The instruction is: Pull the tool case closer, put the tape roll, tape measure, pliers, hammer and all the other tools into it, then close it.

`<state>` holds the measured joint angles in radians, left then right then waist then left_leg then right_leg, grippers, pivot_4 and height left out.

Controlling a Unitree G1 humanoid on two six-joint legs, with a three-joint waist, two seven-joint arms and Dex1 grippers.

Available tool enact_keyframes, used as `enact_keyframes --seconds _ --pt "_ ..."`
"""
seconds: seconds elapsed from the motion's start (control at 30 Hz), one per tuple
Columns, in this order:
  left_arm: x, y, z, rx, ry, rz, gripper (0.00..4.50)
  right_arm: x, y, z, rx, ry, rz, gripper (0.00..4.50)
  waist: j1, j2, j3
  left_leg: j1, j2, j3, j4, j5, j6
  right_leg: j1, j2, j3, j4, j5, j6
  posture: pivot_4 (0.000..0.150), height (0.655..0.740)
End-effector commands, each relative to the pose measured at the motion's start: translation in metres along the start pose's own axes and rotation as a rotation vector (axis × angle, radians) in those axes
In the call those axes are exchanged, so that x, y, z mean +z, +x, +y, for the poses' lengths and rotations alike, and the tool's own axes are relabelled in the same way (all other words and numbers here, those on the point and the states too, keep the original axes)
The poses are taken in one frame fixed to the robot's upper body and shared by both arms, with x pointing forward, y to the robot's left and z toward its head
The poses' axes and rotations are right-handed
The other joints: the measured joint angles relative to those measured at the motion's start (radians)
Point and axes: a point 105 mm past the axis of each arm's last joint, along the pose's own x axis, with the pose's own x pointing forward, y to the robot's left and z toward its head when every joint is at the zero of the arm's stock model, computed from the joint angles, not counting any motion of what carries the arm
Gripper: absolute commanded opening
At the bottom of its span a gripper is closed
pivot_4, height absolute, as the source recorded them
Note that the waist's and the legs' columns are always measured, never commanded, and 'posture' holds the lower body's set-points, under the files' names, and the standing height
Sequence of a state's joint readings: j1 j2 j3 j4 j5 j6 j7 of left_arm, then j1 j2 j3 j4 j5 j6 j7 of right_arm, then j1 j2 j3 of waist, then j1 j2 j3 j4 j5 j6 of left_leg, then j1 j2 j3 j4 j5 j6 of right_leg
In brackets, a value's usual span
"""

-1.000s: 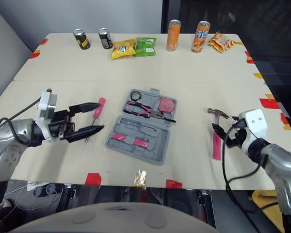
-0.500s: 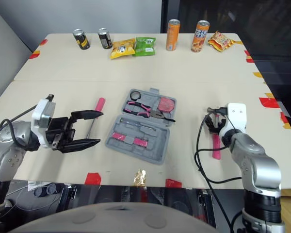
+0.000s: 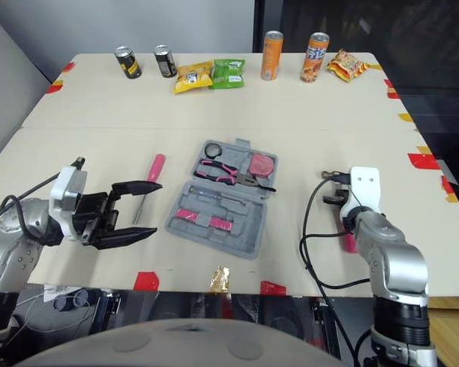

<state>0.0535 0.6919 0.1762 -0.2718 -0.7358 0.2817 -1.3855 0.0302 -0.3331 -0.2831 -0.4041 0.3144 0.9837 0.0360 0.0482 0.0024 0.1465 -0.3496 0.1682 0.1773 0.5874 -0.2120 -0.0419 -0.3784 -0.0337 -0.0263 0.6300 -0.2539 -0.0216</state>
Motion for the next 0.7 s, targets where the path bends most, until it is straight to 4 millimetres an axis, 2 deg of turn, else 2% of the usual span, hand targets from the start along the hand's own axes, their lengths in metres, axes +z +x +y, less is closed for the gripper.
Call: enact_keyframes --seconds 0.03,0.17,0.37,0.53,0.7 --pt "0.002 -0.001 -0.002 -0.016 0.022 -0.013 4.5 0.01 -0.012 0.008 0.029 0.023 -0.052 0.02 0.001 0.0 0.0 0.0 0.0 0.0 0.0 0.0 0.0 0.0 0.0 0.0 0.0 0.0 0.0 0.15 0.74" --pt "0.0 -0.003 -0.004 -0.023 0.011 -0.007 4.5 0.004 -0.032 0.031 0.075 0.06 -0.058 0.02 0.002 0.0 0.0 0.0 0.0 0.0 0.0 0.0 0.0 -0.001 0.0 0.0 0.0 0.0 0.0 0.15 0.74" --pt "-0.001 -0.006 -0.007 -0.033 -0.003 0.006 4.5 -0.011 -0.054 0.051 0.05 0.105 -0.041 0.02 0.0 0.0 0.0 0.0 0.0 0.0 0.0 -0.003 -0.006 -0.002 0.0 0.0 0.0 0.0 0.0 0.15 0.74" --pt "-0.002 -0.006 -0.008 -0.041 -0.013 0.015 4.5 -0.025 -0.058 0.065 0.049 0.115 -0.01 0.02 -0.003 0.001 0.0 0.0 0.0 0.0 0.0 -0.005 -0.012 -0.002 0.0 0.001 0.0 0.0 0.001 0.15 0.74" --pt "-0.002 -0.005 -0.008 -0.042 -0.015 0.019 4.5 -0.031 -0.054 0.066 0.046 0.098 -0.002 0.02 -0.004 0.001 0.0 0.0 0.0 -0.001 -0.001 -0.003 -0.017 -0.002 0.001 0.001 0.0 0.0 0.001 0.15 0.74"
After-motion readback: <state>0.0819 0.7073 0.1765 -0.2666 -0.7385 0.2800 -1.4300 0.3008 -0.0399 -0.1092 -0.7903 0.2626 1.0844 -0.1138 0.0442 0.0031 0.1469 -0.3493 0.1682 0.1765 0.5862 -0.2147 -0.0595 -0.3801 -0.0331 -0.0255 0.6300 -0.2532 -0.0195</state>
